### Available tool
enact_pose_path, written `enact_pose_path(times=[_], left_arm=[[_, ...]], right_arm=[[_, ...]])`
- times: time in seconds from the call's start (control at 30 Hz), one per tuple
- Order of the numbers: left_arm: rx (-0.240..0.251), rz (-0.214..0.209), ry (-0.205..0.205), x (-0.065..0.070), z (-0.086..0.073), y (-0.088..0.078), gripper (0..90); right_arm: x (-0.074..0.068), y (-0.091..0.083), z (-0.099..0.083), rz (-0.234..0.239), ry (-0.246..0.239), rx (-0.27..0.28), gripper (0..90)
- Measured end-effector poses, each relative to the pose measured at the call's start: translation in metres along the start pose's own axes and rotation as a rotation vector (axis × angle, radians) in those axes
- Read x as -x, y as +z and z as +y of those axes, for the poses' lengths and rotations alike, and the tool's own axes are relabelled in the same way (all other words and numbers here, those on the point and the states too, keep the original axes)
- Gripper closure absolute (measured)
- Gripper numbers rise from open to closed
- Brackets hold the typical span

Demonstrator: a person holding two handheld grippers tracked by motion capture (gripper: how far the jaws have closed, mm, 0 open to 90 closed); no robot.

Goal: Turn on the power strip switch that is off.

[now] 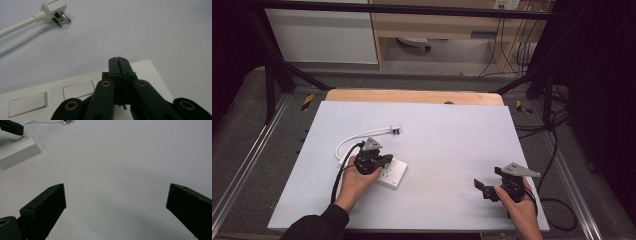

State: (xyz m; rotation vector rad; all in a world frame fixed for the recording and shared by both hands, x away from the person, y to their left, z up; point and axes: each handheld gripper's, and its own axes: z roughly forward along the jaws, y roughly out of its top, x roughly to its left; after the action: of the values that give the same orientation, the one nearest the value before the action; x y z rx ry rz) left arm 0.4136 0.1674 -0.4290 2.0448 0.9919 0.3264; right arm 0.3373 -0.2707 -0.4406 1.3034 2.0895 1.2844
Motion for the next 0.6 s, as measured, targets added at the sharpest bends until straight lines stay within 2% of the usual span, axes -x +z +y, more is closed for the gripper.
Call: enact_pose_path(times=[0.17, 0.6], left_arm=[[-0.005, 0.011, 0.000, -0.0019, -0.0012, 0.0006, 89.9], [-0.005, -0.005, -0.002, -0.0026, -0.0018, 0.0016, 90.0]], right_arm=[[-0.0001, -0.0001, 0.0001, 0.001, 0.001, 0.000, 3.1], [0.0000, 0.0001, 0.0000, 0.000, 0.000, 0.000, 3.1]])
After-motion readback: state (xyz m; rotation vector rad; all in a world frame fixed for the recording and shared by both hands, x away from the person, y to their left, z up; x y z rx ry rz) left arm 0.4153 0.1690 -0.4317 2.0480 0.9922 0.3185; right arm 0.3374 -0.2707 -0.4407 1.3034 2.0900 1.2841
